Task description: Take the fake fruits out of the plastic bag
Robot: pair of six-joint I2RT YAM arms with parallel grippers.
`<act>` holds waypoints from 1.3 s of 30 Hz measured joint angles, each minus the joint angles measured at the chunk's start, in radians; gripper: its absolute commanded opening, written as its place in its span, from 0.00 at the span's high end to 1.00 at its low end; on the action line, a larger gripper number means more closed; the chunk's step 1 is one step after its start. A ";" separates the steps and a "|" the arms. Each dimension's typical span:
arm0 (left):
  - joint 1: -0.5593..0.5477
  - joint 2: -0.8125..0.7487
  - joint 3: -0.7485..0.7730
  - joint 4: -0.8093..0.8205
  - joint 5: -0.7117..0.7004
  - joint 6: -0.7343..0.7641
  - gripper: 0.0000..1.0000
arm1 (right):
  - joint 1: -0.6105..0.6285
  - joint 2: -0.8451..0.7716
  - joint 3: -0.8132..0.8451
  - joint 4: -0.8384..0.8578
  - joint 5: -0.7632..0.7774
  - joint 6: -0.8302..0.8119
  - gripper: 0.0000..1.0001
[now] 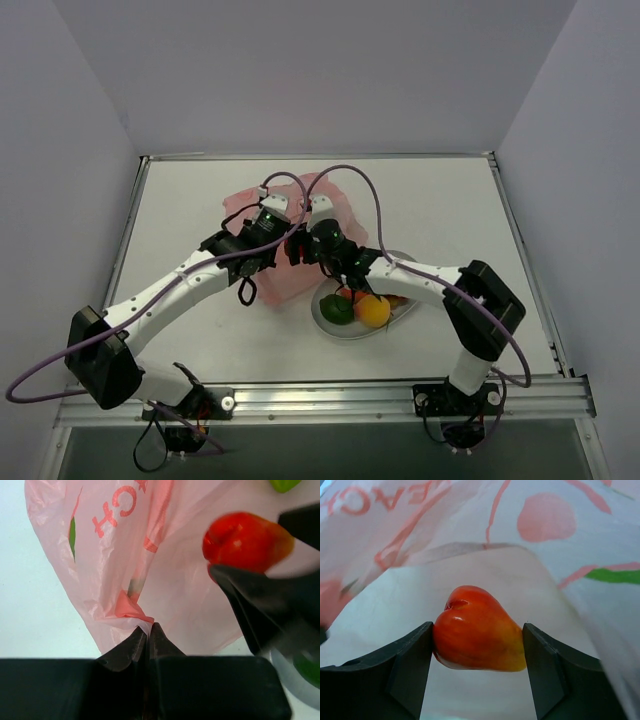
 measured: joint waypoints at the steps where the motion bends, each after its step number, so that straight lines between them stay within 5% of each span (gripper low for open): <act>1: 0.007 0.011 0.000 0.013 0.009 0.000 0.98 | 0.003 -0.029 -0.024 -0.010 -0.003 0.001 0.86; 11: 0.077 0.056 -0.013 0.094 0.076 -0.007 0.98 | 0.053 -0.286 -0.220 -0.050 -0.078 0.017 0.86; 25: 0.115 0.058 -0.032 0.135 0.114 -0.029 0.98 | 0.065 -0.379 -0.280 -0.152 -0.203 0.002 0.82; 39: 0.220 -0.048 -0.064 0.086 -0.047 -0.146 0.98 | 0.066 -0.492 -0.345 -0.295 -0.119 -0.011 0.82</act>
